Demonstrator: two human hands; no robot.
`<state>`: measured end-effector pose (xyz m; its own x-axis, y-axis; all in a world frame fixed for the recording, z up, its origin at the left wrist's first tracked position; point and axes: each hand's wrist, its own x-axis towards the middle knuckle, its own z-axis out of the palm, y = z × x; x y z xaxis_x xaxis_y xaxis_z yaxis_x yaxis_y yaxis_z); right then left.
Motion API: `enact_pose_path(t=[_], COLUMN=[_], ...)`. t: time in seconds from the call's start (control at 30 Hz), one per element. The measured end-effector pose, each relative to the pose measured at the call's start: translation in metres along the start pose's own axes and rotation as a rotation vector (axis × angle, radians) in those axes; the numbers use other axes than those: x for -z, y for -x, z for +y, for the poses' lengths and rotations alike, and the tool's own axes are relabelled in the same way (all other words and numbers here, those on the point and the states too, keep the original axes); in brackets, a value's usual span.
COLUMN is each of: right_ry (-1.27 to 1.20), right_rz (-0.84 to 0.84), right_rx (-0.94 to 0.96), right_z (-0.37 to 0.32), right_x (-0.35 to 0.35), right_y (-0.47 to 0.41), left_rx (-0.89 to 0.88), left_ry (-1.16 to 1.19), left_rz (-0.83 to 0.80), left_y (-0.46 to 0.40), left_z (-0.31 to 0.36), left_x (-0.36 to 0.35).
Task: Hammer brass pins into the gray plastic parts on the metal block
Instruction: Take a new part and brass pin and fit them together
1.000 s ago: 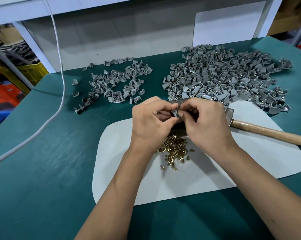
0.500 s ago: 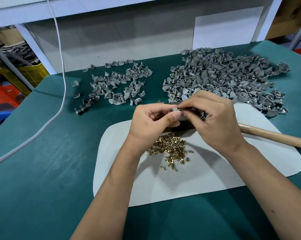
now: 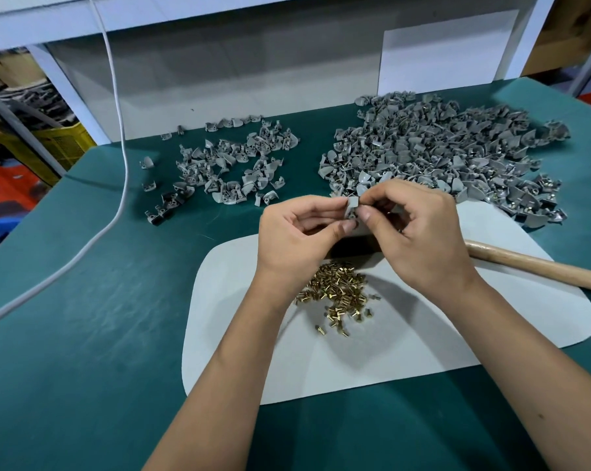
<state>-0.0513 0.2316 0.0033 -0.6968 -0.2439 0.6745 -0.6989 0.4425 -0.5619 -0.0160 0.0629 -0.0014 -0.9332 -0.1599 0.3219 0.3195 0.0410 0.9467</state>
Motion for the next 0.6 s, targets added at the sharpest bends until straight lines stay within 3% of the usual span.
enact_pose_path(t=[0.17, 0.6], right_ry=[-0.013, -0.069], right_rz=[0.024, 0.051], right_rx=[-0.045, -0.187], right_z=[-0.004, -0.009], right_x=[-0.003, -0.001], right_y=[0.001, 0.002], left_rx=[-0.016, 0.027], left_ry=[0.005, 0.103], left_rz=[0.097, 0.072], left_y=[0.002, 0.007], left_z=[-0.001, -0.003], left_x=[-0.008, -0.019])
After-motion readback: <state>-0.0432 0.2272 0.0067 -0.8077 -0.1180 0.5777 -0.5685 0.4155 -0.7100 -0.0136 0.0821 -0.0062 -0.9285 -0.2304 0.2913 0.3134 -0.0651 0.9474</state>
